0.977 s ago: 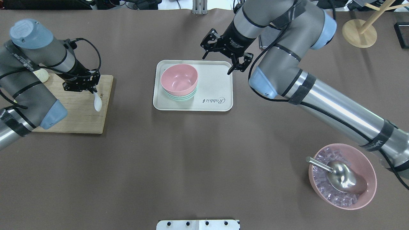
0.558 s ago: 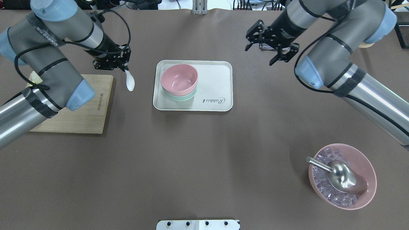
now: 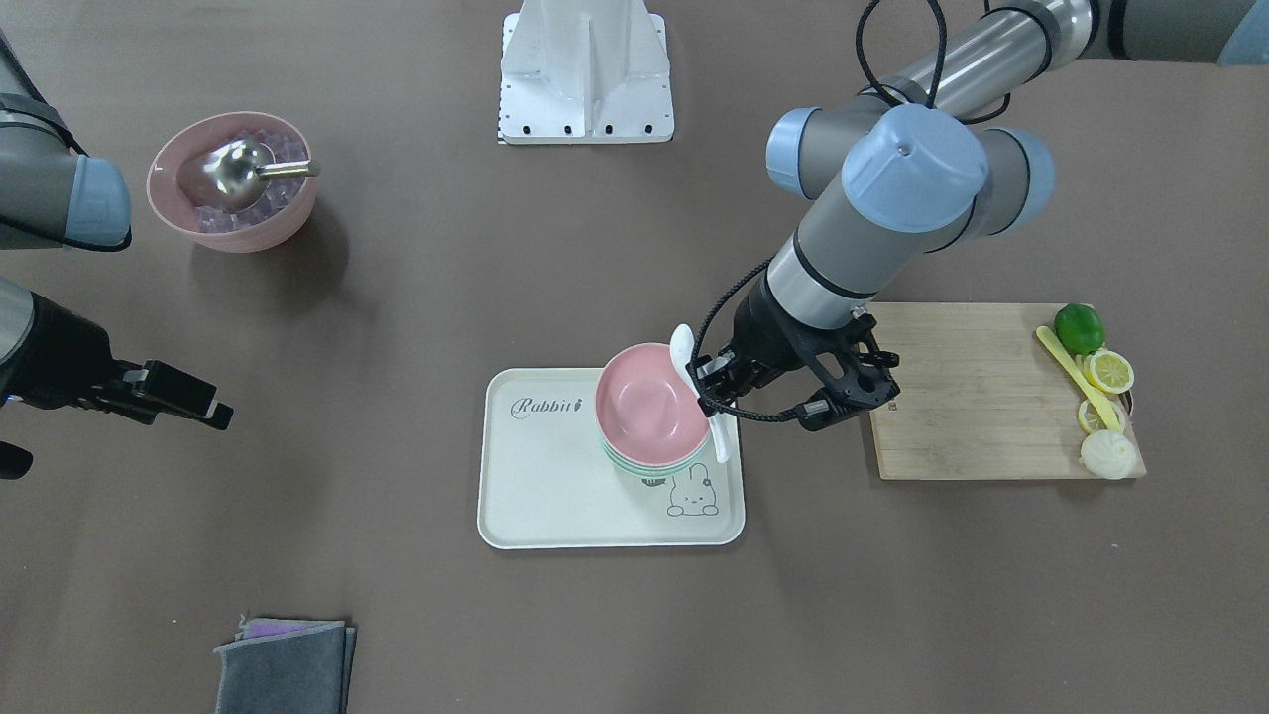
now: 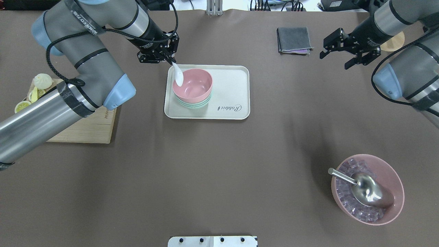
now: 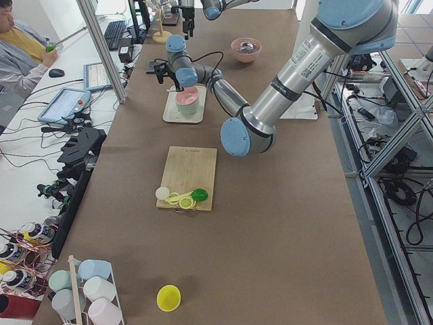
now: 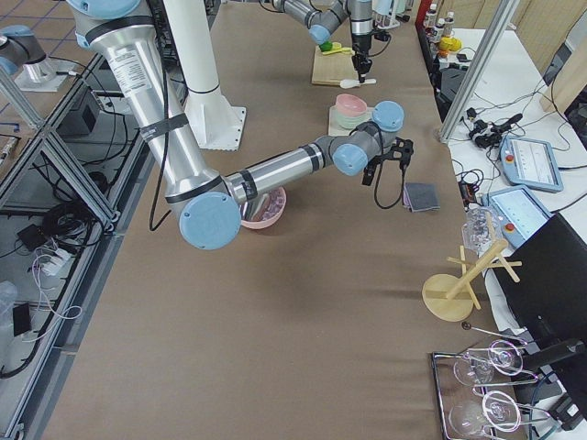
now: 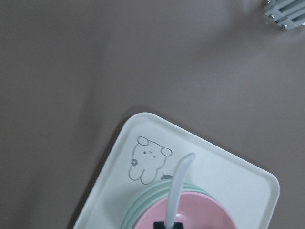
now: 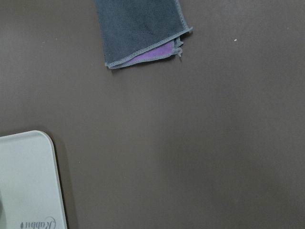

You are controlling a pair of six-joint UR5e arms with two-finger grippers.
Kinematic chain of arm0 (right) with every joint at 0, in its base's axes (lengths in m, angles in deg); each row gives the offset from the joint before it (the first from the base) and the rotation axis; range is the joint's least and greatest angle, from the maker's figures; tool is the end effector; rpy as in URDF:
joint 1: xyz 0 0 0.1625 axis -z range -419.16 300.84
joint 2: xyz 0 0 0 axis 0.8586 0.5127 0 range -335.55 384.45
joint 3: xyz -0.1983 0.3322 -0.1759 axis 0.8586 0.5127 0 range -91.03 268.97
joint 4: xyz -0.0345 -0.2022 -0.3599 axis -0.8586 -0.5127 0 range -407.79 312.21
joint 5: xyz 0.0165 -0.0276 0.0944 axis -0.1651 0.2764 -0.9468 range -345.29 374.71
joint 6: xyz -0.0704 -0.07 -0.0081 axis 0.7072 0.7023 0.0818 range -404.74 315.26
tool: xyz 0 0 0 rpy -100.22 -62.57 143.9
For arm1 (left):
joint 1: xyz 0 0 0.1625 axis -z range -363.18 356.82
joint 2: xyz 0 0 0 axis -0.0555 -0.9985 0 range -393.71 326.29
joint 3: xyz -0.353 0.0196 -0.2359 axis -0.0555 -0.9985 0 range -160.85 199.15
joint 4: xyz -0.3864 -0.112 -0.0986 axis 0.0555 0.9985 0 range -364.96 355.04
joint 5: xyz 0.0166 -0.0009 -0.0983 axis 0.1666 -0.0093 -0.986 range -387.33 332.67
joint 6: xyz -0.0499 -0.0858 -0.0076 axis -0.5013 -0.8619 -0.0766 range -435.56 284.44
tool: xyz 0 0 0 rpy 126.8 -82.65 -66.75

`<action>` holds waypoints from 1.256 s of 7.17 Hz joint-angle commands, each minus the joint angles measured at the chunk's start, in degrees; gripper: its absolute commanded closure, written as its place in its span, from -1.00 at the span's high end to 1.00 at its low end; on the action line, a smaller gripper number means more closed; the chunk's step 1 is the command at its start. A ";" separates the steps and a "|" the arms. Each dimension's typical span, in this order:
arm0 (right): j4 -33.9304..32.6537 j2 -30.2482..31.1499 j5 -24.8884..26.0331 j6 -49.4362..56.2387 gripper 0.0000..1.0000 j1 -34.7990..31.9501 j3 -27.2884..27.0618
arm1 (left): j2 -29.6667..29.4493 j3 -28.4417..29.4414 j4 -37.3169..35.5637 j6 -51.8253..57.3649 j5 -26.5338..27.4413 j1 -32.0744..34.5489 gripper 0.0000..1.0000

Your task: Stack pink bowl on green and place spoon

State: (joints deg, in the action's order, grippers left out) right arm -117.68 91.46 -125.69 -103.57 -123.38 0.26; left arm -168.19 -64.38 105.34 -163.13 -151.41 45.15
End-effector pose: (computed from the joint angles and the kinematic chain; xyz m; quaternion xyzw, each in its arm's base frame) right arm -0.2306 -0.6073 0.3895 -0.0288 -0.5115 0.0948 0.8536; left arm 0.4270 -0.5963 0.1828 -0.0316 0.5305 -0.1943 0.8245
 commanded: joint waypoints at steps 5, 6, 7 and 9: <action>0.01 4.68 0.84 9.62 1.00 -3.34 -0.41 | 17.88 -13.38 -2.00 20.65 -0.38 6.05 0.96; 0.01 9.15 1.97 21.71 1.00 -6.23 0.28 | 26.20 -17.59 -2.37 33.39 -0.20 8.25 0.96; -0.16 13.11 5.29 34.88 1.00 -9.66 1.07 | 34.29 -20.85 -2.20 46.83 -0.46 11.40 0.96; -0.17 16.65 6.90 52.25 1.00 -16.77 6.59 | 45.06 -20.98 -1.93 67.53 -1.25 20.70 0.96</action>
State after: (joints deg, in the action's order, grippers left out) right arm -117.86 105.84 -119.68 -61.81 -135.82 3.63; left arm -129.38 -84.80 103.46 -108.08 -152.28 60.44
